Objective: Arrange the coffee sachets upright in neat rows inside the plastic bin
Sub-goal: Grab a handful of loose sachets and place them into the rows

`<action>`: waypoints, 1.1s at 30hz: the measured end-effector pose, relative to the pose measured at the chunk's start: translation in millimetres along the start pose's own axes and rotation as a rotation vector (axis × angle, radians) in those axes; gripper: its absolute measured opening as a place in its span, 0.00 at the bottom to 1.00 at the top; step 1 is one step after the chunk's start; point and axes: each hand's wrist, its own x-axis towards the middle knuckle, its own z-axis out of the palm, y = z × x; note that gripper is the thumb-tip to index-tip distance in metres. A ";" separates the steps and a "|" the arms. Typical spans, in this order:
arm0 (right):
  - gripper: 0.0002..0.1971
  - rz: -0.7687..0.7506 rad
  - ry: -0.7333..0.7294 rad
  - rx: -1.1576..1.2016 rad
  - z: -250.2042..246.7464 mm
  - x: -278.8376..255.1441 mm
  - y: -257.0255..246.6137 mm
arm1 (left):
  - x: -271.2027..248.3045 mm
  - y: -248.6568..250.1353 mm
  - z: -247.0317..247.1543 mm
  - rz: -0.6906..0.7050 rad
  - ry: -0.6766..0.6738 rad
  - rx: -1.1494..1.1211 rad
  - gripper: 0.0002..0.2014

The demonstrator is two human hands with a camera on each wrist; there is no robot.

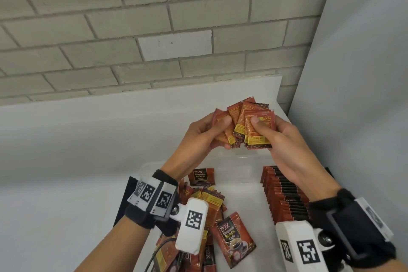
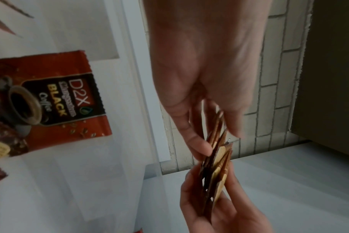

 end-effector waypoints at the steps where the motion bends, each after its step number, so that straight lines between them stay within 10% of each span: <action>1: 0.13 0.010 -0.009 0.015 -0.3 0.0 -0.3 | -1.0 1.2 0.8 0.006 -0.010 -0.001 0.18; 10: 0.19 0.021 -0.253 -0.009 13.7 -10.8 2.4 | -6.9 4.0 11.3 -0.060 -0.130 -0.015 0.18; 16: 0.07 0.031 -0.262 -0.207 21.3 -8.9 8.8 | -7.3 1.4 12.2 -0.173 -0.151 -0.128 0.16; 19: 0.28 -0.044 -0.172 -0.278 16.6 -6.7 9.3 | -7.4 0.3 13.0 -0.229 -0.141 -0.210 0.07; 24: 0.19 -0.328 -0.294 -0.330 12.1 -9.0 0.8 | -6.2 1.9 15.3 -0.369 -0.161 -0.329 0.09; 33: 0.43 -0.333 -0.547 -0.523 10.5 -13.6 1.2 | -9.4 5.9 16.5 -0.526 -0.263 -0.392 0.11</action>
